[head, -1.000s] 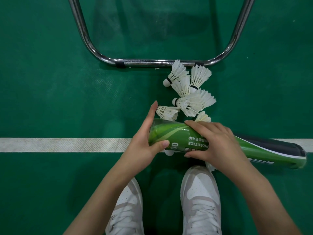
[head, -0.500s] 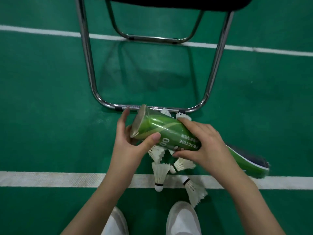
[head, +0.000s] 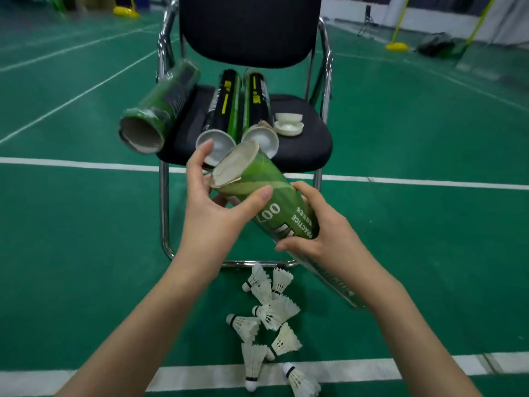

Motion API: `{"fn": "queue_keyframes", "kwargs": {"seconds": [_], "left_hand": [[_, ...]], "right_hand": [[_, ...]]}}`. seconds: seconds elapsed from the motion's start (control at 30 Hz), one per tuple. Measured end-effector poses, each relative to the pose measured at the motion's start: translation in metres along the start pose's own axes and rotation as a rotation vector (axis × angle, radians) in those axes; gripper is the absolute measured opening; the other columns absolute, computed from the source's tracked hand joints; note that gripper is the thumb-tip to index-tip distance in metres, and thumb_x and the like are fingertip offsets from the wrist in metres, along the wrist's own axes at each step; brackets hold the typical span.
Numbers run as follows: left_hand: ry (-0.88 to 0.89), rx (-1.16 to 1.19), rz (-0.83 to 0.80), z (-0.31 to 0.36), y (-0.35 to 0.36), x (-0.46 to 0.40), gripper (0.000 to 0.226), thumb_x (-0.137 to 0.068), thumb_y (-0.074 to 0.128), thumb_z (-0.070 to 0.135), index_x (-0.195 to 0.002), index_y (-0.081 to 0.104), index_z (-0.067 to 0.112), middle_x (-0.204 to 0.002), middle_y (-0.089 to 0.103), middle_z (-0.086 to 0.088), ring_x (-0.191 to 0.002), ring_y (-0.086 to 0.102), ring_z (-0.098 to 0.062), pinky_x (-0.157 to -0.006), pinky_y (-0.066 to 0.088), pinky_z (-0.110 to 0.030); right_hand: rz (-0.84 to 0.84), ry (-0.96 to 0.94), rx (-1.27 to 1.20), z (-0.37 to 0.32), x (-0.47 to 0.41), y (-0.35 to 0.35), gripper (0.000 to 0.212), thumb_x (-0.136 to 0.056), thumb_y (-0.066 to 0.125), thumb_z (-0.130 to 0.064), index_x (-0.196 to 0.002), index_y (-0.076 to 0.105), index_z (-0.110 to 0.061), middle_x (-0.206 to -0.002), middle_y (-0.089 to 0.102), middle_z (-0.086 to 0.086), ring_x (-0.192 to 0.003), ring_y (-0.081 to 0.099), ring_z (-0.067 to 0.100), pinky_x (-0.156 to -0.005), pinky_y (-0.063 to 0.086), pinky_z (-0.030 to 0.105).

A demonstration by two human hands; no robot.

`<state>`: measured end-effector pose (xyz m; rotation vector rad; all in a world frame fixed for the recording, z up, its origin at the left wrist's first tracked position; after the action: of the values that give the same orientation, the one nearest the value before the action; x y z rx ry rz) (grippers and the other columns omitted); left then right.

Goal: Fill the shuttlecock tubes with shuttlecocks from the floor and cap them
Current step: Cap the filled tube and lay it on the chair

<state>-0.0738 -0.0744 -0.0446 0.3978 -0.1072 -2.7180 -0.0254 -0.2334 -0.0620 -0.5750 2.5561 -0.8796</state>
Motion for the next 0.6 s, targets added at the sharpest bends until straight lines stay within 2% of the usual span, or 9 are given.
{"fn": "queue_keyframes", "kwargs": {"seconds": [0.07, 0.1, 0.17, 0.2, 0.27, 0.33, 0.43, 0.6], "left_hand": [[0.050, -0.016, 0.004, 0.019, 0.003, -0.011, 0.083, -0.068, 0.080, 0.020, -0.133, 0.034, 0.043, -0.117, 0.060, 0.000, -0.097, 0.067, -0.013, -0.086, 0.054, -0.030], [0.071, -0.018, 0.006, 0.026, 0.005, -0.017, 0.083, -0.069, 0.080, 0.016, -0.133, 0.034, 0.041, -0.118, 0.061, -0.001, -0.097, 0.067, -0.013, -0.087, 0.054, -0.029], [0.104, -0.021, 0.003, 0.040, 0.008, -0.031, 0.083, -0.069, 0.081, 0.012, -0.132, 0.034, 0.041, -0.118, 0.062, -0.001, -0.097, 0.067, -0.013, -0.089, 0.053, -0.031], [0.120, -0.023, -0.001, 0.045, 0.010, -0.037, 0.083, -0.069, 0.081, 0.012, -0.131, 0.034, 0.041, -0.118, 0.062, -0.002, -0.098, 0.067, -0.013, -0.090, 0.053, -0.032], [0.144, -0.039, -0.012, 0.054, 0.014, -0.049, 0.085, -0.068, 0.082, 0.012, -0.130, 0.034, 0.044, -0.117, 0.062, -0.003, -0.097, 0.066, -0.012, -0.089, 0.053, -0.031], [0.161, -0.058, -0.016, 0.060, 0.016, -0.058, 0.086, -0.066, 0.082, 0.014, -0.129, 0.033, 0.047, -0.116, 0.061, -0.001, -0.096, 0.066, -0.012, -0.087, 0.053, -0.028], [0.164, -0.078, -0.023, 0.065, 0.016, -0.069, 0.086, -0.064, 0.083, 0.017, -0.126, 0.033, 0.050, -0.114, 0.060, 0.004, -0.100, 0.065, -0.012, -0.090, 0.051, -0.028], [0.148, -0.090, -0.023, 0.065, 0.016, -0.080, 0.083, -0.065, 0.083, 0.015, -0.121, 0.035, 0.053, -0.110, 0.061, 0.007, -0.096, 0.065, -0.006, -0.087, 0.051, -0.023]], "right_hand": [[-0.020, -0.034, -0.040, -0.009, -0.009, -0.012, 0.066, -0.068, 0.072, -0.046, -0.122, 0.035, -0.049, -0.111, 0.057, -0.016, -0.098, 0.055, -0.002, -0.085, 0.044, 0.016], [-0.013, -0.063, -0.035, -0.013, -0.015, -0.019, 0.059, -0.071, 0.065, -0.053, -0.122, 0.037, -0.051, -0.115, 0.056, -0.020, -0.103, 0.053, -0.006, -0.087, 0.042, 0.014], [0.036, -0.125, -0.018, -0.019, -0.028, -0.036, 0.048, -0.077, 0.051, -0.059, -0.123, 0.043, -0.045, -0.122, 0.053, -0.020, -0.112, 0.048, -0.006, -0.093, 0.038, 0.015], [0.069, -0.144, -0.018, -0.019, -0.037, -0.045, 0.045, -0.081, 0.049, -0.055, -0.123, 0.048, -0.039, -0.122, 0.054, -0.017, -0.112, 0.048, -0.004, -0.093, 0.038, 0.016], [0.129, -0.149, -0.001, -0.018, -0.056, -0.060, 0.036, -0.086, 0.053, -0.042, -0.119, 0.056, -0.027, -0.115, 0.058, -0.011, -0.105, 0.053, 0.002, -0.089, 0.040, 0.018], [0.171, -0.128, 0.072, -0.011, -0.079, -0.070, 0.028, -0.086, 0.059, -0.030, -0.114, 0.060, -0.022, -0.107, 0.058, -0.007, -0.096, 0.055, 0.009, -0.086, 0.043, 0.023], [0.195, -0.090, 0.179, 0.007, -0.114, -0.077, 0.024, -0.084, 0.063, -0.026, -0.107, 0.063, -0.020, -0.101, 0.058, -0.005, -0.091, 0.055, 0.013, -0.085, 0.045, 0.032], [0.214, 0.000, 0.236, 0.042, -0.163, -0.069, 0.021, -0.084, 0.062, -0.022, -0.104, 0.064, -0.017, -0.105, 0.059, 0.003, -0.099, 0.055, 0.020, -0.089, 0.044, 0.037]]}}
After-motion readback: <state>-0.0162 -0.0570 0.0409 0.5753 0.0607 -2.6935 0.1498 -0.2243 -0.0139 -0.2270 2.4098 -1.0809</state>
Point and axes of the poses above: each hand's wrist, its own x-axis away from the middle knuckle, its own y-axis out of the palm, z = x × y, the point moved 7 cm from there along -x, towards the middle knuckle
